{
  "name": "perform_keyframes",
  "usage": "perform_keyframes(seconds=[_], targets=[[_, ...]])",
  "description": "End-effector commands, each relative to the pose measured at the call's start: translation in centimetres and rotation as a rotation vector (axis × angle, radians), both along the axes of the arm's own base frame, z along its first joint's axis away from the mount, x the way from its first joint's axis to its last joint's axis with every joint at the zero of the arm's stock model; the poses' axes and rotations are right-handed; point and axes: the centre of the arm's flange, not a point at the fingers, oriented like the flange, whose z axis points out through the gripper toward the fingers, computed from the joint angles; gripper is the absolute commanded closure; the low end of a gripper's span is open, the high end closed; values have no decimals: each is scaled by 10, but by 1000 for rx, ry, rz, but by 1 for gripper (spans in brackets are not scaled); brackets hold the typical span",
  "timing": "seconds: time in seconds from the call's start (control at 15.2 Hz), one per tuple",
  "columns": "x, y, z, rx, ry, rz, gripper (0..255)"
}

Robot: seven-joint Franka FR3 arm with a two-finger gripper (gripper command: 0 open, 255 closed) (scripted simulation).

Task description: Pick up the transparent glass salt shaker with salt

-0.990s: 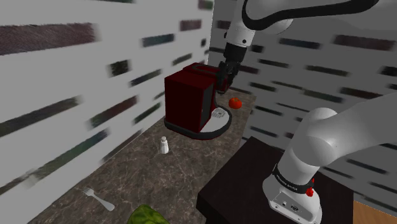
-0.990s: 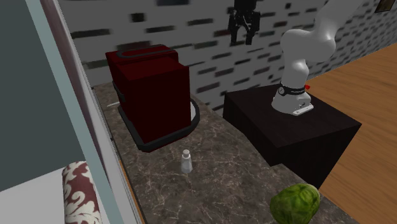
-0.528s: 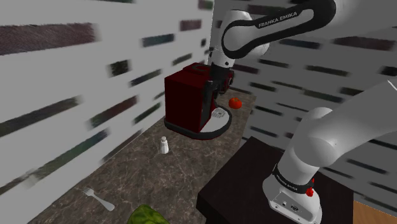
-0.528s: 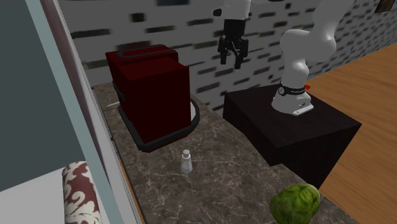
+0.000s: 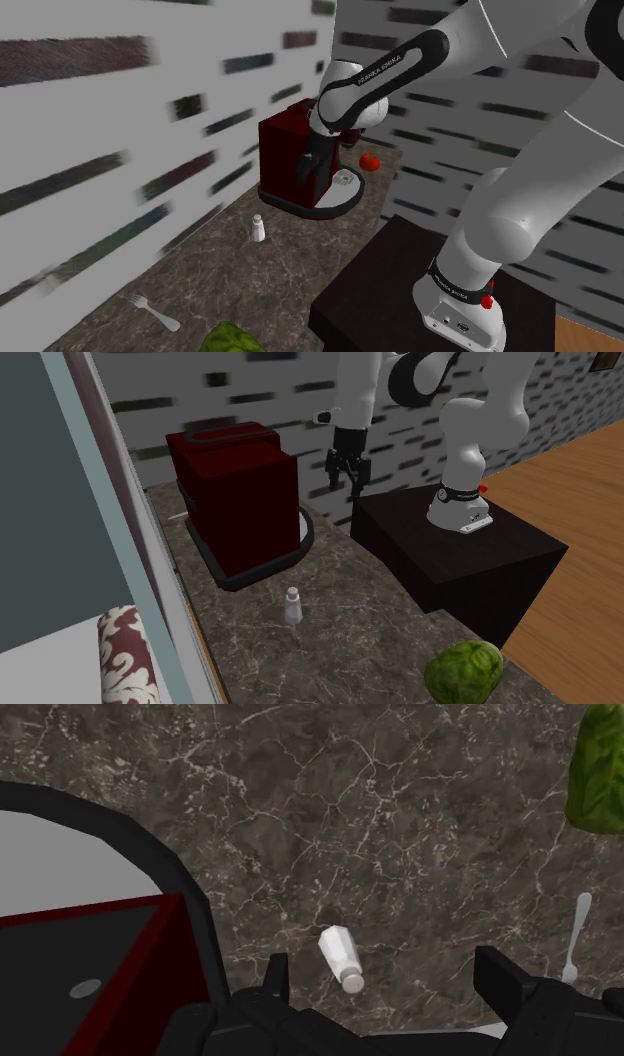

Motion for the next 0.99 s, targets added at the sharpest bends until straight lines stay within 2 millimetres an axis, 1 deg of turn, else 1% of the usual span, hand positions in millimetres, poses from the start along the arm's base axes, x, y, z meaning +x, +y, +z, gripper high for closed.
perform_keyframes(seconds=[0.0,0.92], targets=[[16,5,-22,0,-11,11,0],[110,49,-170,9,-71,90,0]])
